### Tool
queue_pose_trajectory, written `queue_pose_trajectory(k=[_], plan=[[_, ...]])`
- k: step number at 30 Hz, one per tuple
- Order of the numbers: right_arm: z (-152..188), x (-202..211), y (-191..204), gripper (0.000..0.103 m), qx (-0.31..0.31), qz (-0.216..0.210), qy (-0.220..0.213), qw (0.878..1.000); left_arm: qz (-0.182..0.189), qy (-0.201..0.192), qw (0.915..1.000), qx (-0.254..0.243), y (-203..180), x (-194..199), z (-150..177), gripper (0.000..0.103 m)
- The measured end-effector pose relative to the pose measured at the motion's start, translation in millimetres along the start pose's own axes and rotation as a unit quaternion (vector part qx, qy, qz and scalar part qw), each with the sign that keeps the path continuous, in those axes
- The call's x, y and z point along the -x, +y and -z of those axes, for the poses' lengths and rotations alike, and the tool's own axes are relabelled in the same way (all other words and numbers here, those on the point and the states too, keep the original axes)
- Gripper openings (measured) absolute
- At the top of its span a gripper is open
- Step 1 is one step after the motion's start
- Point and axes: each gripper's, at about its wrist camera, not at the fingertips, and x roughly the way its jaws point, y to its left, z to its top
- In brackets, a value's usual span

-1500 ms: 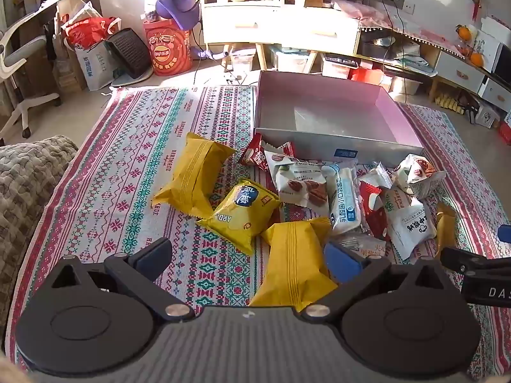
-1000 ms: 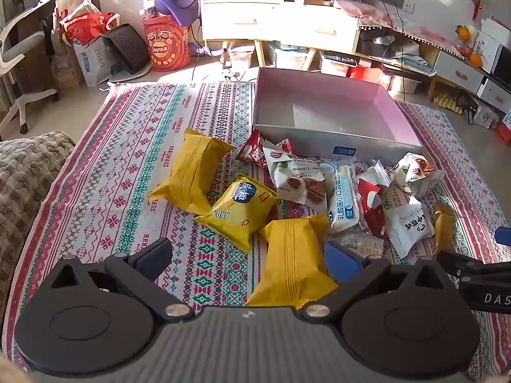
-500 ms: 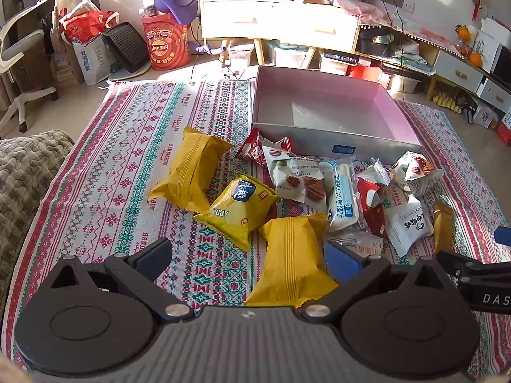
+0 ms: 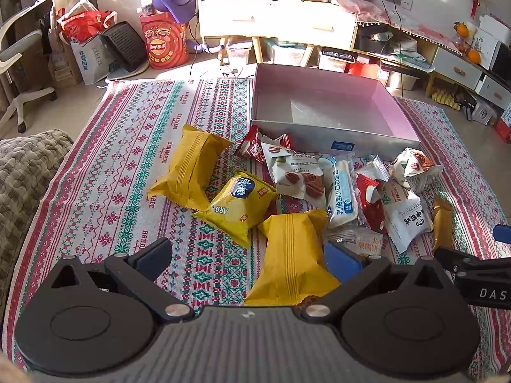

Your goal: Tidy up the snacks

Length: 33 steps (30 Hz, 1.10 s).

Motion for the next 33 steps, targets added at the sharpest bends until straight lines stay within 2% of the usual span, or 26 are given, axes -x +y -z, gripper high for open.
queue_pose_trajectory(k=[13,33], plan=[[-1.1,-1.2,-4.8,0.103,-0.017,-0.002,0.007,1.000,0.001,0.002,1.0000,-0.002,0.9,-1.6,-1.1,0.103],[-0.1,-0.4,-2.1,0.103,-0.006,0.000,0.007,1.000,0.008,0.006,0.9999,-0.011,0.5,-2.9,1.2,0.103]])
